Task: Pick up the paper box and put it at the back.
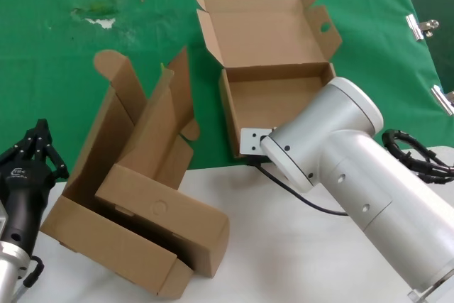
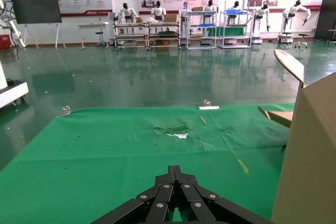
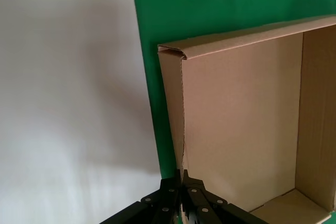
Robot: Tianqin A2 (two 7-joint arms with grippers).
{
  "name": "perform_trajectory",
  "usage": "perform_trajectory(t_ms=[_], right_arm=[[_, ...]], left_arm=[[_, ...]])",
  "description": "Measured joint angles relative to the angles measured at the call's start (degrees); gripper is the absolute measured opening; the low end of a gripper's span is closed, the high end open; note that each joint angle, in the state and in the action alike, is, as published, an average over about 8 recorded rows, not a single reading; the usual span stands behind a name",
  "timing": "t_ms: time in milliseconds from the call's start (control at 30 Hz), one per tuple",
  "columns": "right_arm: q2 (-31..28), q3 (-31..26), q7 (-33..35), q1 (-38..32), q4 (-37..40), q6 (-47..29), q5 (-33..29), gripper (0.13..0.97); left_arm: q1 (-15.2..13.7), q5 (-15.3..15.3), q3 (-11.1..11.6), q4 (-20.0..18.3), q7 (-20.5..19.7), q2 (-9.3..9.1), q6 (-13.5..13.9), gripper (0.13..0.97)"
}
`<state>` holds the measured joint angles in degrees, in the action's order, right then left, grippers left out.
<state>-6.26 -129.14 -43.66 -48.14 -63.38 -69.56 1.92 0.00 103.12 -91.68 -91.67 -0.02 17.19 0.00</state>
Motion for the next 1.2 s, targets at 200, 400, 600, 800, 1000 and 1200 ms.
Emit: perform_trajectory(t_ms=[200, 400, 600, 800, 1000, 1200], right_arm=[[-0.2, 1.9, 0.4, 0.3, -2.1, -1.2, 1.6, 0.137], [-2.7, 4.5, 1.4, 2.6, -8.3, -3.2, 4.1, 0.159], [-5.3, 7.4, 2.0, 6.8, -17.0, -4.8, 6.0, 0.197], [-6.0, 9.9, 1.6, 10.6, -23.3, -4.4, 5.6, 0.272], [-5.9, 12.0, 2.9, 12.7, -24.6, -1.0, 5.4, 0.376], [-7.1, 16.6, 4.9, 15.5, -30.7, 2.5, 7.8, 0.438]], left_arm=[[0.0, 0.0, 0.0, 0.0, 0.0, 0.0, 0.0, 0.14], [0.0, 0.0, 0.0, 0.0, 0.0, 0.0, 0.0, 0.14], [0.0, 0.0, 0.0, 0.0, 0.0, 0.0, 0.0, 0.14], [0.0, 0.0, 0.0, 0.0, 0.0, 0.0, 0.0, 0.14], [0.0, 0.0, 0.0, 0.0, 0.0, 0.0, 0.0, 0.14], [0.0, 0.0, 0.0, 0.0, 0.0, 0.0, 0.0, 0.14]])
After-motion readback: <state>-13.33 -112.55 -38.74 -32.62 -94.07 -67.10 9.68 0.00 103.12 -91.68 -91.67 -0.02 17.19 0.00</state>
